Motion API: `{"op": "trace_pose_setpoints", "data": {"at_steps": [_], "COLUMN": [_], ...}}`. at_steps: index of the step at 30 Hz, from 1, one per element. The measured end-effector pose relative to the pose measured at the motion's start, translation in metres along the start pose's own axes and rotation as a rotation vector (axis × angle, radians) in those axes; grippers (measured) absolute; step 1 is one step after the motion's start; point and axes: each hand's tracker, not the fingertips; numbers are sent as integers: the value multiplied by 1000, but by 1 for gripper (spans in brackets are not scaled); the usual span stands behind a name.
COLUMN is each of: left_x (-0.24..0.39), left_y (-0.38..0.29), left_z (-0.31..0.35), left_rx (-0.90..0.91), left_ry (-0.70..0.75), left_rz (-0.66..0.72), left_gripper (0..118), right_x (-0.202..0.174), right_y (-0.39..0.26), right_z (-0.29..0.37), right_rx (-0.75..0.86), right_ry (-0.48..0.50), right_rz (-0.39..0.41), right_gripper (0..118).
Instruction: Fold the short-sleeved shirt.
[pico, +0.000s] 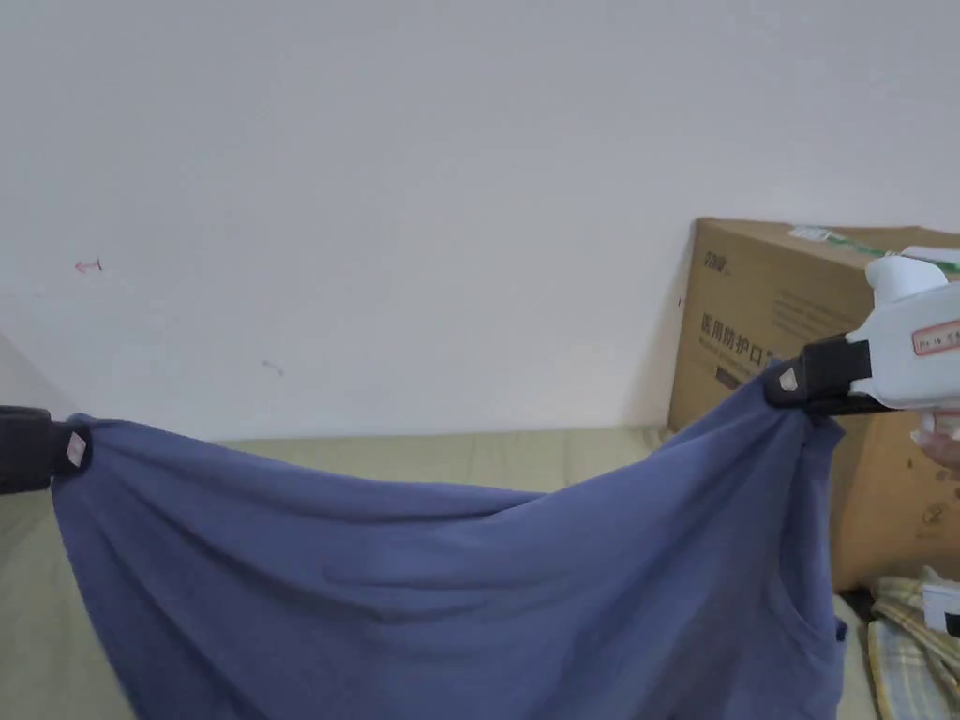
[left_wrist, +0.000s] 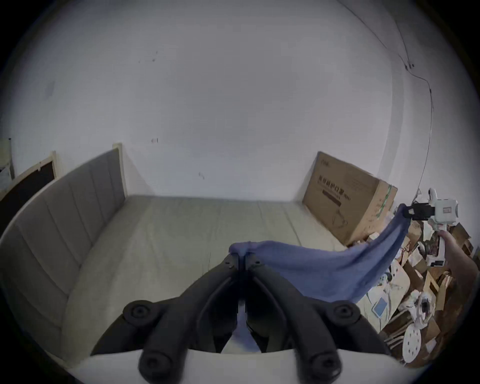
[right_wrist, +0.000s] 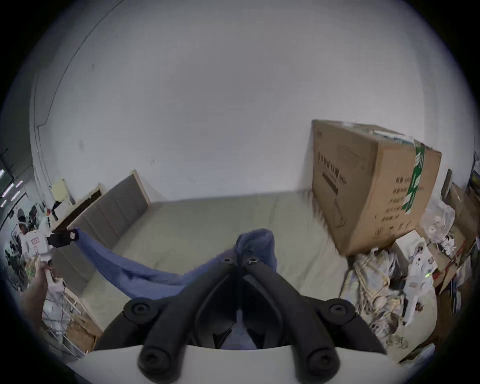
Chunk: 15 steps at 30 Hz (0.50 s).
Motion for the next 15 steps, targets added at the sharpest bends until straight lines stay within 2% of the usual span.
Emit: {"op": "trace_pose_setpoints", "data": {"at_steps": [6,15], "left_x": [-1,-13], "left_y": [60,119], "left_z": [-24,-100], "left_rx": [58,105], "left_ry": [47,133], "left_rz": [-7,-27], "left_gripper": [0,0], "right_x": [-2,4], "right_y": [66,137], "right_z": [-19,-100], "right_rx": [67,113], "right_ry": [-93,-150], "right_rz": [53,28], "right_gripper": [2,2]}}
